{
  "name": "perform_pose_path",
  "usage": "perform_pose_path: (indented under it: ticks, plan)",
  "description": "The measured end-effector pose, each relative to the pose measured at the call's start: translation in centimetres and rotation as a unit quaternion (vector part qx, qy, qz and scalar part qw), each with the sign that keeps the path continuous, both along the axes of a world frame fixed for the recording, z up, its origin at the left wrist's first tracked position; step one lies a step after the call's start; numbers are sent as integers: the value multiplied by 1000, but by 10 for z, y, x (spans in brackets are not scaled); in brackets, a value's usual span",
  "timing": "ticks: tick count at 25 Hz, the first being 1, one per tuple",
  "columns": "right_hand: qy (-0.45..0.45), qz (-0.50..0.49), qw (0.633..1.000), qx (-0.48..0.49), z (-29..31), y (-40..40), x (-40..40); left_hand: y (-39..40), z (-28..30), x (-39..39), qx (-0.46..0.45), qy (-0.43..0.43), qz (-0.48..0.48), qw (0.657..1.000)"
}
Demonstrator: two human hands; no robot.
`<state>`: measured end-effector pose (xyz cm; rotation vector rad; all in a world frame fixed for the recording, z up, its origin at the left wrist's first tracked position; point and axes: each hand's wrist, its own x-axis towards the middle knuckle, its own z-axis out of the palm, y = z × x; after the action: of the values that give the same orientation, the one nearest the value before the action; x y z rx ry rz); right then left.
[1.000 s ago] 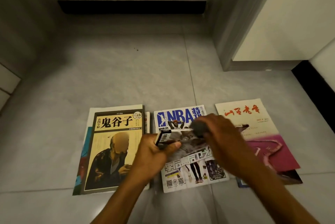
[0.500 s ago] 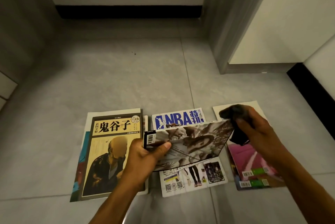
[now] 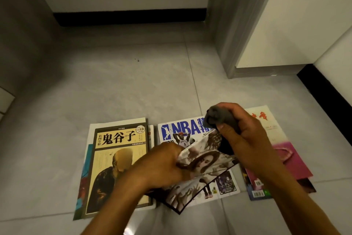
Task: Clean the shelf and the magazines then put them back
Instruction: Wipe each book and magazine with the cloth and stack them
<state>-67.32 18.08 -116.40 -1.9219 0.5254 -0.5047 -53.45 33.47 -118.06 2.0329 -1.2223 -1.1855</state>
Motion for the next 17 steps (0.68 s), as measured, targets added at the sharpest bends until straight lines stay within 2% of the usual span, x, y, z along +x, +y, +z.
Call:
perform_pose_path:
  ticks: [1,2,4,7,8,11,14,17]
  plan:
    - [-13,20,999,-26,5,12,7,-6,-3,-11,-26,-44,31,998]
    - [-32,31,998,-52,9,22,12,-11,-7,-20,-57,-51,80,994]
    - [-63,44,994,-75,15,30,15,-11,-9,-28,-97,-6,148,984]
    - [-35,22,999,-23,6,14,2,-3,-7,-21,-109,50,178,977]
    - [-10,3,999,-32,-1,4,-7,-1,-5,-17,-114,59,189,974]
    - [59,-31,993,-102,-15,-13,-26,2,0,-13,-111,2,196,974]
    - [7,-24,990,-139,-5,6,-14,-3,1,-18,-113,0,188,976]
    - [-41,9,975,-217,14,26,7,-4,3,-23,-131,30,210,968]
